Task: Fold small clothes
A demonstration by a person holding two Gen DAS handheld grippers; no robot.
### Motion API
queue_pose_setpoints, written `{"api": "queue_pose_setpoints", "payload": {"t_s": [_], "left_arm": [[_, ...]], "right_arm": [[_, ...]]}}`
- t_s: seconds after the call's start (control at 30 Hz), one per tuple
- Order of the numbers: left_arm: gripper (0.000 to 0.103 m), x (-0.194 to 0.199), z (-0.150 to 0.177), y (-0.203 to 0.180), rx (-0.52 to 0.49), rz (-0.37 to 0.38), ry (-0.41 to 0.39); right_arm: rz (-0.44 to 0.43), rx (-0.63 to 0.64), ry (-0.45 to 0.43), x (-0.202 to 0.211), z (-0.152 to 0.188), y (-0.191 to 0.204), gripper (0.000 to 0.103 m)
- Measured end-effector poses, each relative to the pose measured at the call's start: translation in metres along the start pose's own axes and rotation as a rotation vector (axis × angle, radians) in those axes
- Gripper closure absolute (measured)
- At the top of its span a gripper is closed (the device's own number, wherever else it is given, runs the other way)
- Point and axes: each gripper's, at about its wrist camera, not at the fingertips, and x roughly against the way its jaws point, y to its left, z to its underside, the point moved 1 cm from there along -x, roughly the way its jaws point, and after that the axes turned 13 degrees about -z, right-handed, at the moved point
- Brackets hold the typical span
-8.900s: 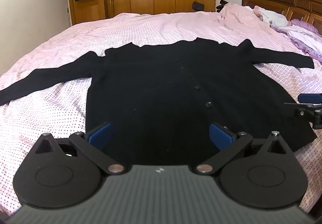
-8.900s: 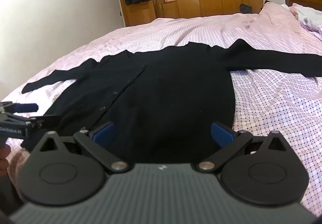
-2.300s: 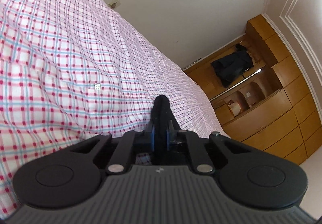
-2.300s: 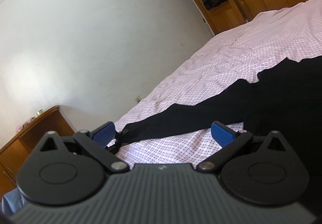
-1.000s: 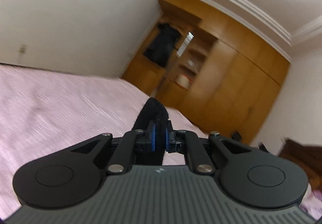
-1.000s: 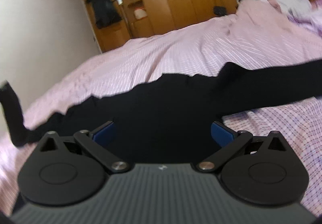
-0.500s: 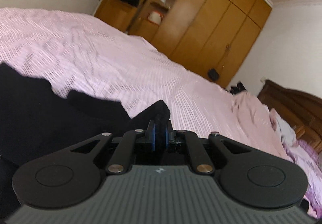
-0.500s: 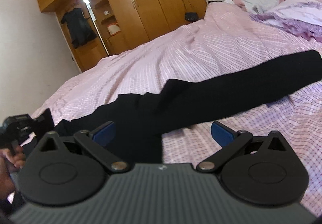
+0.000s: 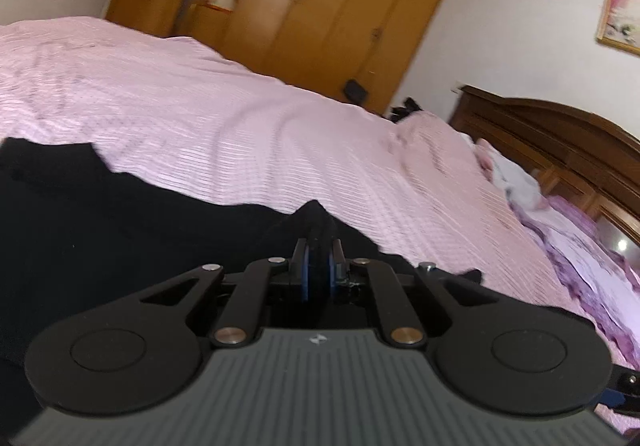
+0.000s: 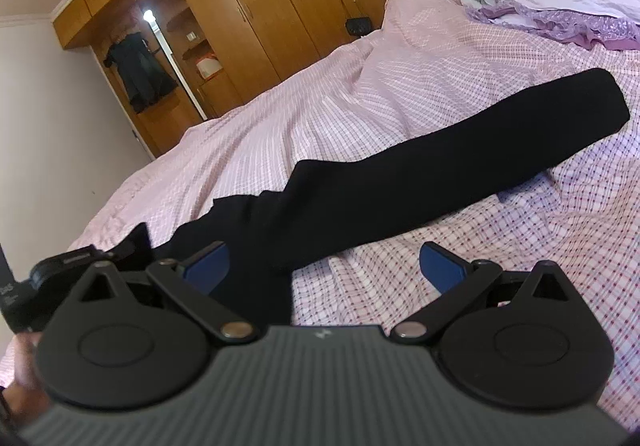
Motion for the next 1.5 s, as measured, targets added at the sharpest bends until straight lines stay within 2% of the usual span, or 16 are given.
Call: {"api": "queue_pose_setpoints", "payload": {"t_s": [0.1, 0.33, 0.57, 0.7, 0.87, 0.93, 1.03, 1.07, 1.1, 1.13, 1.17, 1.23, 1.3, 1.4, 1.5], "left_arm": [[0.093, 0.000, 0.011, -0.017, -0.026, 0.025, 0.014], [0.093, -0.001, 0.033, -0.045, -0.054, 0.087, 0.051], [0.093, 0.007, 0.050, -0.067, -0.097, 0.124, 0.071], [0.093, 0.008, 0.054, -0.077, -0.139, 0.086, 0.047], [0.093, 0.004, 0.048, -0.079, -0.082, 0.027, 0.015], [0.092, 0.002, 0.047, -0.086, -0.085, 0.034, 0.030], [0.090, 0.004, 0.052, -0.095, -0.150, 0.046, 0.053], [0.076, 0.008, 0.054, -0.096, -0.173, 0.036, 0.050], [0.046, 0.013, 0.054, -0.097, -0.186, 0.034, 0.040], [0.030, 0.021, 0.052, -0.095, -0.180, 0.048, 0.020], [0.004, 0.031, 0.048, -0.091, -0.168, 0.066, -0.016], [0.000, 0.056, 0.036, -0.079, -0.154, 0.104, -0.107], [0.000, 0.074, 0.021, -0.065, -0.191, 0.103, -0.123], [0.000, 0.099, 0.001, -0.020, -0.276, -0.010, -0.139], [0.000, 0.117, -0.009, 0.054, -0.348, -0.199, -0.156]], "right_arm": [[0.028, 0.002, 0.013, -0.003, 0.001, -0.007, 0.000], [0.026, -0.110, -0.005, 0.002, -0.001, -0.026, 0.000], [0.009, -0.096, -0.005, 0.004, -0.003, -0.020, 0.000], [0.010, -0.092, -0.001, 0.005, -0.003, -0.019, 0.000], [0.012, -0.104, -0.001, 0.005, -0.003, -0.022, 0.000], [0.010, -0.108, 0.005, 0.004, -0.003, -0.022, 0.000], [0.007, -0.108, 0.010, 0.003, -0.003, -0.022, 0.000], [0.008, -0.109, 0.010, 0.003, -0.003, -0.022, 0.000], [0.008, -0.113, 0.011, 0.002, -0.003, -0.021, 0.000], [0.005, -0.118, 0.013, 0.000, -0.003, -0.020, 0.000], [-0.001, -0.121, 0.017, -0.002, -0.003, -0.019, 0.000], [-0.014, -0.123, 0.027, -0.007, -0.003, -0.012, 0.000], [-0.031, -0.116, 0.045, -0.015, -0.001, -0.003, 0.000], [-0.053, -0.084, 0.077, -0.029, 0.006, 0.016, 0.000], [-0.074, -0.044, 0.116, -0.043, 0.015, 0.036, 0.000]]}}
